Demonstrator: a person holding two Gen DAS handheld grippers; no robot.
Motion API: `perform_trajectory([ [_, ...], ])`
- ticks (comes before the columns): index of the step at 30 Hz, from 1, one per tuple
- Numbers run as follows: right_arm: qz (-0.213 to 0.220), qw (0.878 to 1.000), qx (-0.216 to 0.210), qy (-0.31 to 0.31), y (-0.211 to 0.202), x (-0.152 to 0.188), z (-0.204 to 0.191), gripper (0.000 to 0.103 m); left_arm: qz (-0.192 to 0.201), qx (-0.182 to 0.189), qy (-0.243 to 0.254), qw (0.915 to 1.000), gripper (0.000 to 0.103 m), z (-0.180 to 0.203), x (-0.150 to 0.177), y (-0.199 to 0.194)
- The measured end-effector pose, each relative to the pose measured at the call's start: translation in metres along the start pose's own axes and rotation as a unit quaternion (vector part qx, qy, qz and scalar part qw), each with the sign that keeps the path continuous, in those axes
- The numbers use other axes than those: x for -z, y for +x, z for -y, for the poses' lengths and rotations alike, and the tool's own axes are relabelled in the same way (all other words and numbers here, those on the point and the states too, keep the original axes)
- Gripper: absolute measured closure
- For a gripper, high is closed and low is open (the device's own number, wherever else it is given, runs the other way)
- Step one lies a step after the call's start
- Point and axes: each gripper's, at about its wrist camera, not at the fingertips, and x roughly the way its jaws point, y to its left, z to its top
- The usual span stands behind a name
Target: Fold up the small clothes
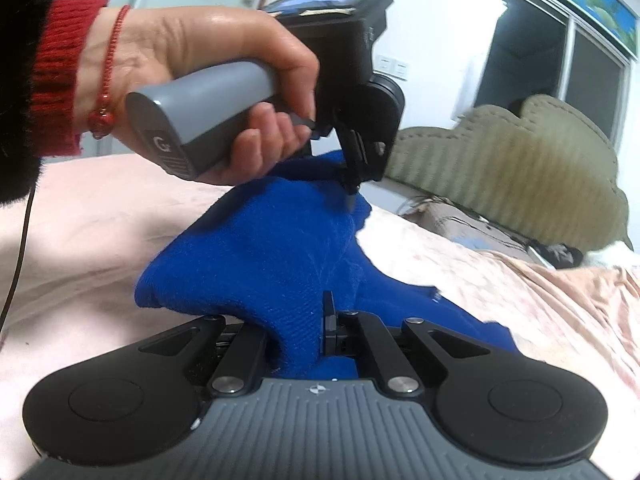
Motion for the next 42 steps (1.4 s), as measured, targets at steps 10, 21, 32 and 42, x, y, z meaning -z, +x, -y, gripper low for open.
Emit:
perform_trajectory([
  [10, -0.001, 0.998, 0.017, 0.058, -0.028, 0.026, 0.044, 0.098, 0.002, -0.004, 0.052, 0.9986, 0.086, 0.071, 0.006, 0.002],
  [21, -0.023, 0.991, 0.015, 0.133, -0.033, 0.058, 0.085, 0.098, -0.013, -0.011, 0.102, 0.9947, 0.086, 0.133, 0.018, 0.027],
  [32, -0.048, 0.971, -0.006, 0.234, -0.027, 0.083, 0.125, 0.098, -0.033, -0.007, 0.127, 0.9914, 0.086, 0.176, 0.032, 0.058],
  [42, -0.075, 0.943, -0.049, 0.321, -0.014, 0.106, 0.144, 0.090, -0.022, 0.048, 0.120, 0.9914, 0.028, 0.198, 0.033, 0.069],
])
